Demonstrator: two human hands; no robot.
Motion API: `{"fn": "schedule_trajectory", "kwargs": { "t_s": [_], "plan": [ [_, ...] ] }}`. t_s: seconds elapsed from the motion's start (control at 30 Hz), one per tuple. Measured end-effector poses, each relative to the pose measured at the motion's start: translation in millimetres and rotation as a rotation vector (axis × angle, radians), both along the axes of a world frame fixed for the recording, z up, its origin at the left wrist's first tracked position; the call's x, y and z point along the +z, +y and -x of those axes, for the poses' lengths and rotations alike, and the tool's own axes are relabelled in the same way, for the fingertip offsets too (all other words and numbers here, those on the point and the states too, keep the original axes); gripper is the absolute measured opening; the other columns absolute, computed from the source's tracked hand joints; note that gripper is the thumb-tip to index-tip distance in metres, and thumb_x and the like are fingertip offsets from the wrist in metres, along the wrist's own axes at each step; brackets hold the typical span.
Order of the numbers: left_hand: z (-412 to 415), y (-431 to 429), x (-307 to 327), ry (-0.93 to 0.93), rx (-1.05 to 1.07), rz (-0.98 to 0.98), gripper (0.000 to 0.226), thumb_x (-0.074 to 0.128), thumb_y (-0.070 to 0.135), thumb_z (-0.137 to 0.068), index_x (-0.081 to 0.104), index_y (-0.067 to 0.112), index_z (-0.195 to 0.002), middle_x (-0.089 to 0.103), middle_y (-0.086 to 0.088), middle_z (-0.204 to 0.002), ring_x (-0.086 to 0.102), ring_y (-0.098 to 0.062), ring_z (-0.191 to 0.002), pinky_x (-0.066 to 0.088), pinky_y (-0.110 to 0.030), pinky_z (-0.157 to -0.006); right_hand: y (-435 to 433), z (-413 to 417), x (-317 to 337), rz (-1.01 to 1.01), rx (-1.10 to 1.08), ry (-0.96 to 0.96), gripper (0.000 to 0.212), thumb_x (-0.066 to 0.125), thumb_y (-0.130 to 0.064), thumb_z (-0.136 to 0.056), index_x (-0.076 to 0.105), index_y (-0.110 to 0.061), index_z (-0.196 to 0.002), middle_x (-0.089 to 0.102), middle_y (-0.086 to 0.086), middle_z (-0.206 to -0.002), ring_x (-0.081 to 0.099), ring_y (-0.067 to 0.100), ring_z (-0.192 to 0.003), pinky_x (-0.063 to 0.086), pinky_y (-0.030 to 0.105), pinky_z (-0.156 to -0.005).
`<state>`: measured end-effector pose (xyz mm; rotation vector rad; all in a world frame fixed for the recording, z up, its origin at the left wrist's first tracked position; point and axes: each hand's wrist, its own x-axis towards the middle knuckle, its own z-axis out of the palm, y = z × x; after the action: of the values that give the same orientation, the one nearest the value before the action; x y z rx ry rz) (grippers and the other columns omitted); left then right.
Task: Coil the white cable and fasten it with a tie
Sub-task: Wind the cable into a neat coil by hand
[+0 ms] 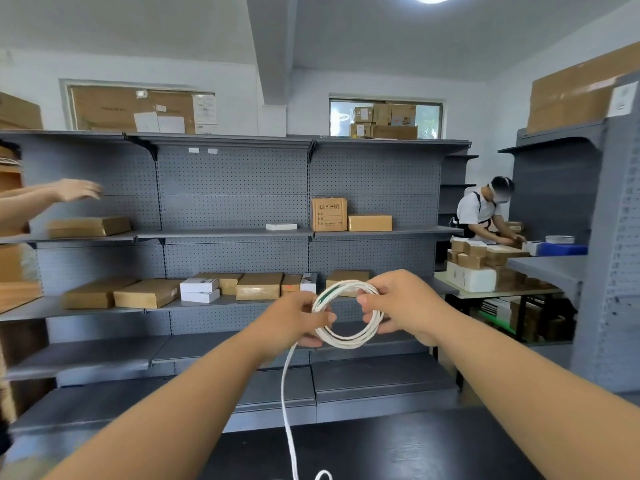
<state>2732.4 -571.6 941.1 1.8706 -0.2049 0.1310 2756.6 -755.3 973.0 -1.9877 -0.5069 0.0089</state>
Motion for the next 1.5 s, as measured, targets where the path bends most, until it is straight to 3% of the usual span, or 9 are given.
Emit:
{"fn": "schedule_trajectory", "kwargs": {
  "t_s": [0.1, 0.23, 0.43, 0.6, 0.73, 0.9, 1.03, 1.2, 1.5],
  "plan": [
    [0.4, -4.2, -5.7, 0.034, -0.054, 0.318, 0.015, 0.059, 0.008, -0.089, 0.059, 0.001, -0.103, 0.069, -0.007, -0.078, 0.068, -0.015, -0.069, 0.058, -0.031, -0.073, -1.3, 3.5, -3.1, -0.125, -0.001, 0.089, 0.008, 0.057, -0.008, -0.092, 0.065, -0.009, -0.09, 0.061, 0.012, -0.085, 0.063, 0.022, -0.077, 0.058, 0.027, -0.063],
    [-0.7, -8.5, -9.6, -0.024, -0.053, 0.313, 0.014, 0.056, 0.013, -0.092, 0.06, 0.004, -0.103, 0.069, -0.002, -0.071, 0.067, -0.014, -0.065, 0.058, -0.032, -0.071, -1.9, 7.3, -16.0, -0.25, -0.011, 0.147, 0.018, 0.056, -0.01, -0.093, 0.065, -0.023, -0.084, 0.063, 0.011, -0.088, 0.065, 0.024, -0.084, 0.059, 0.03, -0.068],
    [-5.9, -11.3, -7.5, -0.433, 0.215, -0.399, 0.027, 0.046, 0.02, -0.097, 0.052, 0.03, -0.073, 0.059, 0.005, -0.064, 0.056, -0.009, -0.059, 0.047, -0.026, -0.063, -1.1, 4.6, -20.2, -0.105, 0.026, 0.095, 0.013, 0.052, -0.011, -0.095, 0.059, -0.019, -0.087, 0.061, 0.007, -0.091, 0.064, 0.02, -0.089, 0.056, 0.041, -0.086],
    [-10.3, -11.3, 1.2, -0.558, 0.284, -0.927, 0.024, 0.041, 0.026, -0.099, 0.056, 0.006, -0.098, 0.065, -0.016, -0.087, 0.06, -0.032, -0.08, 0.045, -0.036, -0.07, 6.1, 4.1, -5.9, 0.397, 0.05, -0.216, 0.019, 0.05, -0.02, -0.095, 0.054, -0.023, -0.113, 0.061, 0.007, -0.102, 0.061, 0.022, -0.089, 0.051, 0.041, -0.085],
    [-14.5, -5.0, 1.1, -0.539, 0.25, -1.078, 0.028, 0.038, 0.032, -0.1, 0.052, 0.009, -0.103, 0.064, -0.014, -0.095, 0.06, -0.034, -0.086, 0.049, -0.044, -0.075, 9.6, 2.2, -6.4, 0.566, 0.042, -0.352, 0.028, 0.051, -0.022, -0.095, 0.056, -0.018, -0.122, 0.063, 0.002, -0.104, 0.058, 0.019, -0.094, 0.045, 0.034, -0.084],
    [-14.2, 3.1, -8.7, -0.543, 0.249, -0.9, 0.023, 0.045, 0.033, -0.097, 0.056, 0.016, -0.107, 0.067, -0.007, -0.089, 0.06, -0.025, -0.08, 0.049, -0.037, -0.073, 14.1, -1.5, -15.1, 0.412, 0.028, -0.292, 0.023, 0.053, -0.017, -0.093, 0.065, -0.018, -0.113, 0.067, 0.008, -0.096, 0.063, 0.026, -0.092, 0.052, 0.048, -0.086],
    [-11.4, 1.7, -17.5, -0.372, 0.202, -0.458, 0.006, 0.054, 0.024, -0.093, 0.058, 0.02, -0.09, 0.064, 0.006, -0.071, 0.064, -0.009, -0.068, 0.052, -0.03, -0.07, 12.5, -8.9, -19.6, 0.222, -0.007, -0.188, 0.018, 0.054, -0.013, -0.092, 0.068, -0.018, -0.102, 0.068, 0.008, -0.085, 0.065, 0.026, -0.085, 0.056, 0.048, -0.083],
    [-6.7, -3.1, -22.9, -0.203, 0.192, -0.036, 0.006, 0.056, 0.017, -0.092, 0.059, 0.017, -0.087, 0.066, -0.002, -0.073, 0.064, -0.015, -0.069, 0.059, -0.037, -0.073, 11.6, -9.4, -19.6, -0.128, 0.019, 0.045, 0.023, 0.051, -0.008, -0.095, 0.064, -0.026, -0.088, 0.06, 0.009, -0.079, 0.06, 0.022, -0.076, 0.058, 0.043, -0.08],
    [-13.6, -1.4, -14.9, -0.37, 0.355, -0.524, 0.018, 0.049, 0.02, -0.096, 0.057, 0.005, -0.094, 0.065, -0.013, -0.082, 0.065, -0.023, -0.068, 0.055, -0.022, -0.059, 14.6, -9.4, -25.5, 0.174, -0.017, -0.151, 0.021, 0.045, -0.014, -0.097, 0.054, -0.015, -0.117, 0.065, 0.011, -0.093, 0.065, 0.025, -0.089, 0.056, 0.042, -0.084]
  ]
}}
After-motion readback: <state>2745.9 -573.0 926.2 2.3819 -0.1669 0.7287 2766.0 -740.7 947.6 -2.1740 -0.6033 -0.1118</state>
